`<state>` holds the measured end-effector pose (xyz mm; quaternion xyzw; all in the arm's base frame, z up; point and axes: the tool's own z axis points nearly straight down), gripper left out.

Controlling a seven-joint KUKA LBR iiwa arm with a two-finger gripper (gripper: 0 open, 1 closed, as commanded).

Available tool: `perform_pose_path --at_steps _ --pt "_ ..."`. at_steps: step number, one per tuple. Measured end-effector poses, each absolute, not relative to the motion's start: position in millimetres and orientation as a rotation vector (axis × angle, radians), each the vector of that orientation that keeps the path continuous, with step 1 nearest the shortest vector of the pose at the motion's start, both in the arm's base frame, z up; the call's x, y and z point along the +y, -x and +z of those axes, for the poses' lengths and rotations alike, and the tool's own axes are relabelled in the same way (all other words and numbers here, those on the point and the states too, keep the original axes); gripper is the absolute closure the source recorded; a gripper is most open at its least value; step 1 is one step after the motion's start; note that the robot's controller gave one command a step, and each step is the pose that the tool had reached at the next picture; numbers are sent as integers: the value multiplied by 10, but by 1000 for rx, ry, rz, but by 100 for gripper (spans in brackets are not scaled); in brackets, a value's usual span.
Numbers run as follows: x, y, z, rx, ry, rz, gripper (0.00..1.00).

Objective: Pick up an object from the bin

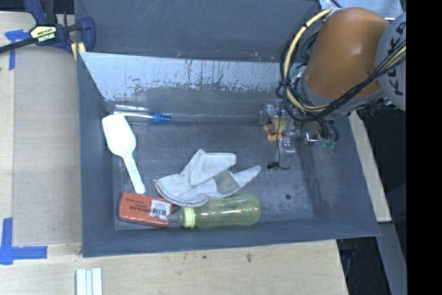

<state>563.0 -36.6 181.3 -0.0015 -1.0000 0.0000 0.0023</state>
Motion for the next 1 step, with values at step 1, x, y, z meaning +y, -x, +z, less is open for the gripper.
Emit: perform_pose_path --at_steps 1 --pt "-365 -5647 1861 -3145 3 1 0"
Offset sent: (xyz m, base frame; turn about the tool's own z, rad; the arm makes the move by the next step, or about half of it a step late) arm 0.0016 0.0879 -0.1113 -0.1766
